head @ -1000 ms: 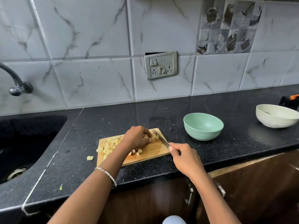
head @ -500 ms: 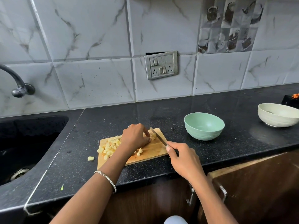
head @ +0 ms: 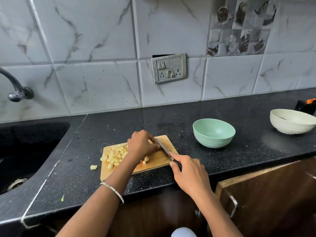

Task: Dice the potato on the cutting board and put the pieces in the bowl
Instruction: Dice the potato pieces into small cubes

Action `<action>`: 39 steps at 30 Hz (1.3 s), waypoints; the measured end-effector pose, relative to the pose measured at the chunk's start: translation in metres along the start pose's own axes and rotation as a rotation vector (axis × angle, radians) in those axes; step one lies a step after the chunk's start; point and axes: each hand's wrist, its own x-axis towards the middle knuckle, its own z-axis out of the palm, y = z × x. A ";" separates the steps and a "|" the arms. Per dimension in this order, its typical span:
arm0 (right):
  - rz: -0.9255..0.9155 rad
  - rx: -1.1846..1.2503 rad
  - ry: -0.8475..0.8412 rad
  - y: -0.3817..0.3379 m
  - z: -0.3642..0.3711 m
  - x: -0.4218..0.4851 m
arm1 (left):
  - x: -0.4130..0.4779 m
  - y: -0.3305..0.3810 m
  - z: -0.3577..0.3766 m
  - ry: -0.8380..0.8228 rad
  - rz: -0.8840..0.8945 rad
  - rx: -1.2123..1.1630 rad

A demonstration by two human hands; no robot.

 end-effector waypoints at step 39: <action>0.015 0.292 0.022 0.008 -0.004 0.004 | -0.004 0.000 0.001 0.019 -0.083 -0.003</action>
